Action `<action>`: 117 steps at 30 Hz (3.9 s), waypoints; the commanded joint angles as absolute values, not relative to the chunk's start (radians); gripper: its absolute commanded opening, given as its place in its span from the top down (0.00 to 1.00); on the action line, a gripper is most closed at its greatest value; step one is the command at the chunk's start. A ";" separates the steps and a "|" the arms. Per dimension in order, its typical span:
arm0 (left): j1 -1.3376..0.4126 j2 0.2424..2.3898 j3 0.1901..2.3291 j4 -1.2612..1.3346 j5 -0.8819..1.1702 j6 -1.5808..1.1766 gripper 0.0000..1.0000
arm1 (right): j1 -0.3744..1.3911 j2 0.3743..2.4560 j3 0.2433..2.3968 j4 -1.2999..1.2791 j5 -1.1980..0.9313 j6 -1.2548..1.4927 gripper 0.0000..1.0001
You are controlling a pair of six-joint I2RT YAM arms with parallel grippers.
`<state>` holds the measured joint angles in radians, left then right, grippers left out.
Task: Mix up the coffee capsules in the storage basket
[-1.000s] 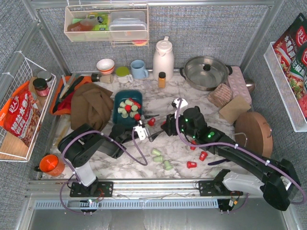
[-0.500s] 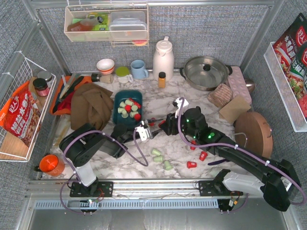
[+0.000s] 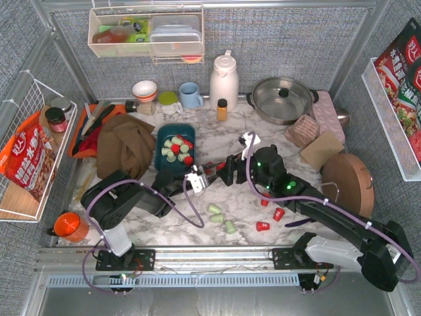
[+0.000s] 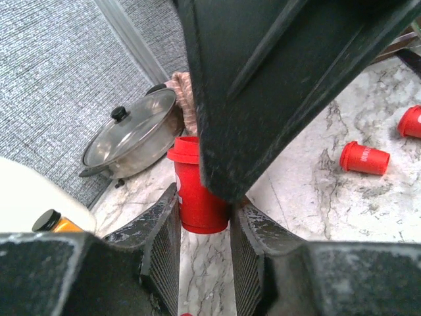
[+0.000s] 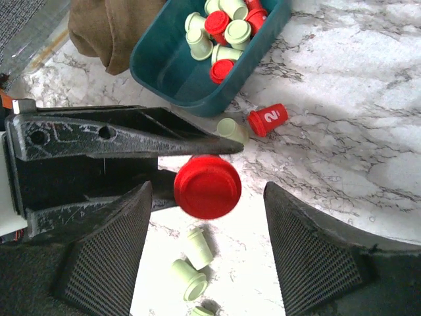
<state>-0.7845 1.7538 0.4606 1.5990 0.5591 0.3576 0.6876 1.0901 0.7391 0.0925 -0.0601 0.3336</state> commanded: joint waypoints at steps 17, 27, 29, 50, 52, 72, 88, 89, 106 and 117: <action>-0.446 1.725 0.628 1.045 0.065 -0.256 0.78 | 0.676 1.113 0.771 -0.053 -0.014 0.190 0.28; -0.387 1.773 0.693 0.957 0.018 -0.341 0.25 | 0.688 1.449 0.863 0.041 -0.133 0.178 0.30; -0.386 1.741 0.657 1.006 0.004 -0.322 0.06 | 0.700 1.507 0.872 0.103 -0.142 0.173 0.30; -0.396 1.457 0.463 0.988 -0.111 -0.165 0.01 | 0.786 1.879 1.106 0.209 0.066 0.074 0.44; -0.400 1.460 0.465 0.988 -0.109 -0.160 0.01 | 0.789 1.895 1.124 0.187 0.070 0.070 0.46; -0.502 1.534 0.369 1.351 0.149 0.097 0.01 | 0.791 1.548 0.932 0.127 0.133 0.125 0.76; -0.725 1.756 0.456 1.680 0.603 0.279 0.01 | 0.779 1.062 0.695 0.228 0.183 0.213 0.77; -0.733 1.761 0.464 1.680 0.604 0.279 0.01 | 0.779 1.050 0.688 0.233 0.182 0.217 0.77; -0.822 1.781 0.503 1.681 0.542 0.311 0.42 | 0.779 1.008 0.640 0.294 0.105 0.284 0.77; -0.831 1.763 0.493 1.683 0.522 0.312 0.54 | 0.775 1.036 0.633 0.301 0.108 0.295 0.77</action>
<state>-0.8288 1.7706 0.4938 1.6005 0.5247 0.3061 0.7776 1.0275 0.6350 0.2657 0.1139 0.2817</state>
